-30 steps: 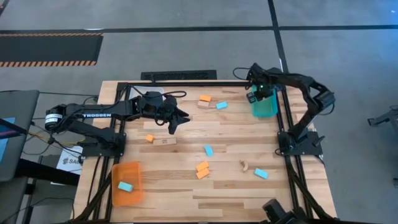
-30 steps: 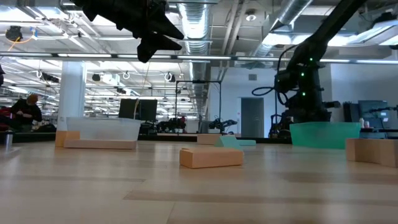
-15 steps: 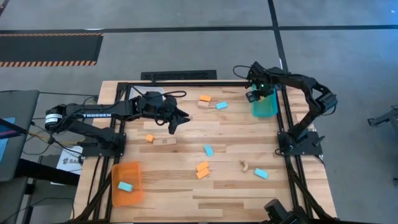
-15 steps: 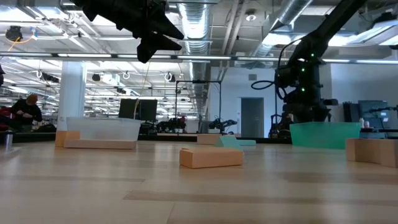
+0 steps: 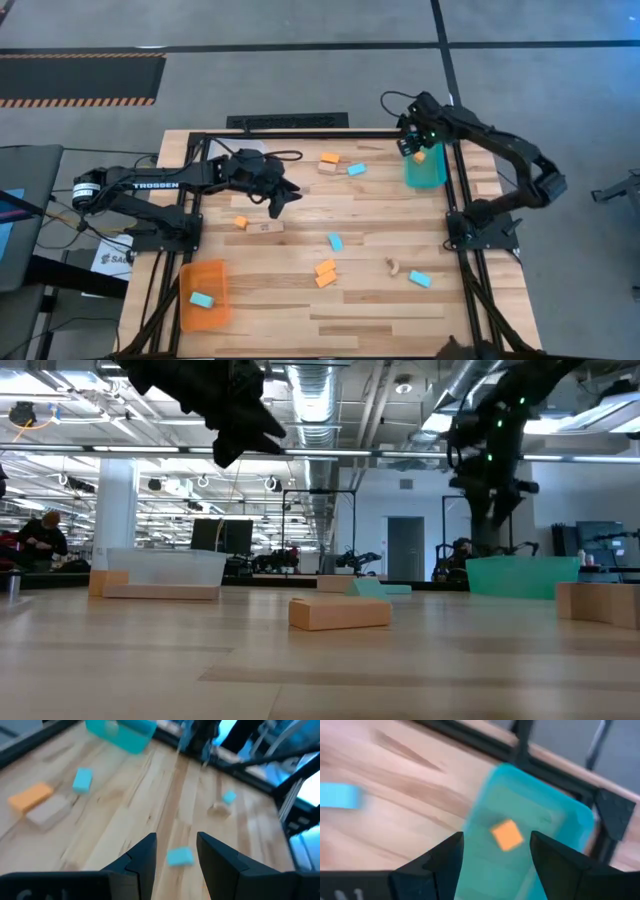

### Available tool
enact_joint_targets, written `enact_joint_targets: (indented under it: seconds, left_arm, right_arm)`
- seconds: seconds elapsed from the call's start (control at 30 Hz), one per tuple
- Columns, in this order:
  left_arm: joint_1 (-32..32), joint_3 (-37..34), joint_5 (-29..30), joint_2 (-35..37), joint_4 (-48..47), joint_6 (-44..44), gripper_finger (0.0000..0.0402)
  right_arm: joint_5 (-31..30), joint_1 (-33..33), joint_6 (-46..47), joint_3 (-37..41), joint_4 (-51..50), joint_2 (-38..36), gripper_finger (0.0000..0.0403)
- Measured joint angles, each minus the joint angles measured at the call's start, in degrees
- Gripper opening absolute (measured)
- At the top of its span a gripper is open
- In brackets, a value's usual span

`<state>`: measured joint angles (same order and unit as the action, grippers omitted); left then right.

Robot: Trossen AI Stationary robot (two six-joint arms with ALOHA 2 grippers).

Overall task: Sort & place blocks by color
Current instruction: Put the brown block into the transparent bin

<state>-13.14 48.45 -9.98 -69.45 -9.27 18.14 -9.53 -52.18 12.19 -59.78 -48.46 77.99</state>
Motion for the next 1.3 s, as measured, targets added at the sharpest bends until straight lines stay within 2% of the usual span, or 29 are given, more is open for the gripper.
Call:
enact_joint_targets:
  seconds: [0.13,0.23,0.47,0.6,0.77,1.07,1.2,1.3]
  left_arm:
    - [-0.29,0.00,0.04,0.00,-4.82,-1.66,0.0127]
    - [-0.31,0.00,0.04,0.00,-9.17,-4.28,0.0127]
    - [-0.22,0.00,-0.07,-0.32,-21.57,-14.42,0.0127]
    - [-0.04,0.02,0.22,-2.16,-24.28,-21.31,0.0130]
    - [1.26,0.04,0.17,-7.42,-24.33,-25.58,0.0159]
    - [2.84,0.02,1.17,-15.85,-25.41,-24.91,0.0253]
    - [4.03,0.02,5.72,-18.07,-25.95,-23.52,0.0269]
    - [5.44,0.02,6.35,-19.86,-25.51,-21.85,0.0270]
  right_arm:
    - [3.77,6.89,3.23,-0.01,1.13,-5.07,0.0249]
    - [3.94,13.25,4.95,-0.01,1.06,-7.27,0.0249]
    - [4.05,25.72,9.43,-0.01,0.96,-8.41,0.0249]
    - [4.01,30.27,10.25,-0.01,0.98,-8.41,0.0249]
    - [3.59,33.33,13.35,-0.01,0.93,-8.41,0.0249]
    - [3.37,36.35,14.84,-0.01,0.89,-8.41,0.0249]
    - [3.35,36.36,14.84,-0.01,0.90,-8.41,0.0249]
    - [3.31,36.30,14.81,0.01,0.89,-8.41,0.0249]
